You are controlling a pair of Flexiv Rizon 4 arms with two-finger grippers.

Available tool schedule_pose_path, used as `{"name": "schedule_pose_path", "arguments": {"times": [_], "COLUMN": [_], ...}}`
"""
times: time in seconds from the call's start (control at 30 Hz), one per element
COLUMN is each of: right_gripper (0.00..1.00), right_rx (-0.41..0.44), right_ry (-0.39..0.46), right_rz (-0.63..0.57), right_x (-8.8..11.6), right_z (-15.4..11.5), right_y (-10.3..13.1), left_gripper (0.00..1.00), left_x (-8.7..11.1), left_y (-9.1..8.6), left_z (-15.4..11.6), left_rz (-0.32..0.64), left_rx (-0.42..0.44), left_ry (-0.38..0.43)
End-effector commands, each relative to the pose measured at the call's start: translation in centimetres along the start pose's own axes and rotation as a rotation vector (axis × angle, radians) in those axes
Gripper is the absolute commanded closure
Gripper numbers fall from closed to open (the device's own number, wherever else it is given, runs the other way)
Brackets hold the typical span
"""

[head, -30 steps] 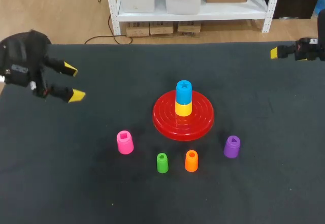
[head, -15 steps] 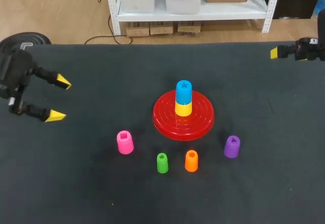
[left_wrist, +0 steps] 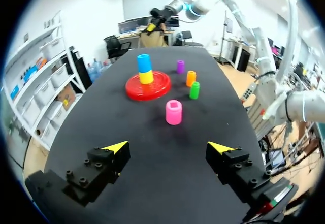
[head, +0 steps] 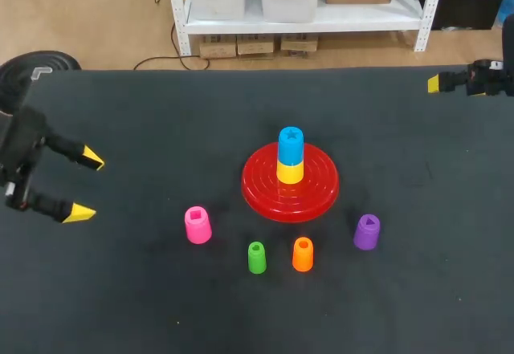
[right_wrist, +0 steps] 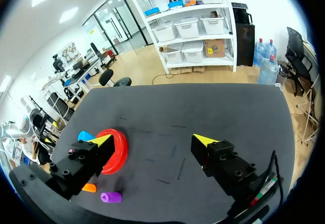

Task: Pick up and stack the cylinders on the red base in this order: pink,purple,orange,green

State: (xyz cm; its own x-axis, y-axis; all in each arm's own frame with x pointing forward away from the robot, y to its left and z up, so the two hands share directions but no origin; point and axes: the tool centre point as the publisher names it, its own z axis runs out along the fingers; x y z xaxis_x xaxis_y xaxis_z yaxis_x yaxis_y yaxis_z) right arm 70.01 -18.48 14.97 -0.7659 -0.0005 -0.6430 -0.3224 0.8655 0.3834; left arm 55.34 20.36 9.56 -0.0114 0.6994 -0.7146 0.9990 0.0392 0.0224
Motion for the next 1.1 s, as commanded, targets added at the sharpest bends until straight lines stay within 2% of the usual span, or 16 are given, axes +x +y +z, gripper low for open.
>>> {"name": "schedule_pose_path", "arguments": {"times": [0.03,0.4,0.47,0.87,0.97,1.1], "right_gripper": [0.00,0.00,0.00,0.00,0.00,0.00], "right_rx": [0.001,0.001,0.001,-0.003,0.037,-0.021], "right_ry": [0.000,0.000,0.000,-0.008,-0.004,0.063], "right_rz": [0.000,0.000,0.000,-0.019,-0.095,-0.225], "right_x": [0.0,0.0,0.0,-0.3,-1.2,-1.8], "right_z": [0.0,0.0,0.0,-0.4,-1.3,-1.2], "right_y": [0.0,0.0,0.0,0.0,1.5,5.6], "left_gripper": [0.00,0.00,0.00,0.00,0.00,0.00], "left_x": [0.2,0.2,0.0,-0.3,-0.3,-0.3], "left_y": [1.0,1.5,1.3,1.2,1.2,1.2], "left_z": [0.3,0.7,0.8,0.9,0.9,0.9], "left_rz": [-0.004,-0.035,-0.002,-0.006,-0.006,-0.006], "left_rx": [0.037,0.020,0.032,0.029,0.029,0.029], "left_ry": [0.035,0.031,0.028,0.025,0.025,0.025]}}
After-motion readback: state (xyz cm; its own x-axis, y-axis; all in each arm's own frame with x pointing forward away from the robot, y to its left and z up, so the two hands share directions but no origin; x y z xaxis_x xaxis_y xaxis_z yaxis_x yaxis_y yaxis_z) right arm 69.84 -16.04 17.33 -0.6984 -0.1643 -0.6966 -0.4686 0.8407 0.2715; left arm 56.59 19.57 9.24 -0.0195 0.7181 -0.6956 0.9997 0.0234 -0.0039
